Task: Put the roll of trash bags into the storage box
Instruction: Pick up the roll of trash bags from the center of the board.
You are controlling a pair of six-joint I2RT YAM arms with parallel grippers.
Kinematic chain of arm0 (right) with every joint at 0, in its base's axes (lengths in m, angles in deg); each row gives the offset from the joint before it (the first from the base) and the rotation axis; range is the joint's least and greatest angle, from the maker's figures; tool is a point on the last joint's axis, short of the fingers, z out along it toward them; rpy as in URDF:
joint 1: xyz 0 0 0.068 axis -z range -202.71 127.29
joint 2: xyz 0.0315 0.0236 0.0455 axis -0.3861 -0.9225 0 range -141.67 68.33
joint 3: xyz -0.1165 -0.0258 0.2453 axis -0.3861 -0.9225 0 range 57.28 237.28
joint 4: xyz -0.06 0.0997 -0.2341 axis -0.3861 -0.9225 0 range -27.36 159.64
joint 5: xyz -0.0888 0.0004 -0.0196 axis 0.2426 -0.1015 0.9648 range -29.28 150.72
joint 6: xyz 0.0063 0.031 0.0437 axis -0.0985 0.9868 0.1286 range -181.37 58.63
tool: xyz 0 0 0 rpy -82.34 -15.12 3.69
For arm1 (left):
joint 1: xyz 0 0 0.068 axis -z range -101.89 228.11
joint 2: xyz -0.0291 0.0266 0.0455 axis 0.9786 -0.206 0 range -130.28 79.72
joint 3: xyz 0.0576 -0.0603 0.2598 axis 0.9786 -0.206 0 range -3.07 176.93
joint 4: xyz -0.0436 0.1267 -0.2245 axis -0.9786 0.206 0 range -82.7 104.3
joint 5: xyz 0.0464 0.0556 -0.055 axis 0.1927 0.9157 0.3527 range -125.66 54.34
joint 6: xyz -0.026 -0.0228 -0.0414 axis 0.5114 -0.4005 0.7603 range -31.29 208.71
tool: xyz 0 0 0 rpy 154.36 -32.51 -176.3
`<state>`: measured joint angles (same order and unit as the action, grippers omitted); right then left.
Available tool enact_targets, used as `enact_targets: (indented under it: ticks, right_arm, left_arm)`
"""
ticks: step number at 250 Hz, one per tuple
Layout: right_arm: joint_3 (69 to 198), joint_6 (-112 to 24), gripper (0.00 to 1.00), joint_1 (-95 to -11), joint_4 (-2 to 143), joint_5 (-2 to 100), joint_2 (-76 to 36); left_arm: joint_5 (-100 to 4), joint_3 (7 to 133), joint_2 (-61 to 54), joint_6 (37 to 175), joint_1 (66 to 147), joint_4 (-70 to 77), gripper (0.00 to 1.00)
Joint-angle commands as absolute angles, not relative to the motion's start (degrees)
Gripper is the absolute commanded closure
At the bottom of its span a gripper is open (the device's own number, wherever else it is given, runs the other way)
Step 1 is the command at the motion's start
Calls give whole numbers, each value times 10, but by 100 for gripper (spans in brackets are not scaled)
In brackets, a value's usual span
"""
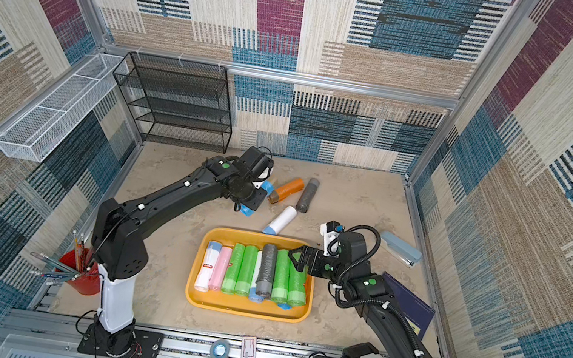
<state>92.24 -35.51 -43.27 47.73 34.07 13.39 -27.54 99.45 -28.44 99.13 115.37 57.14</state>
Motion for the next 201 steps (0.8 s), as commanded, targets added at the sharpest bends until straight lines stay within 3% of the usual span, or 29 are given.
enact_targets:
  ticks: [1, 120, 201]
  right_arm:
    - [920, -369, 1, -434, 459, 303, 130]
    - [904, -348, 1, -444, 499, 251, 150]
    - [895, -293, 1, -510, 569, 232, 136]
  left_arm:
    - [-292, 922, -217, 1088, 1153, 574, 60]
    - [-336, 577, 94, 1330, 1154, 546, 60]
    - [-389, 480, 135, 1408, 1177, 441, 60]
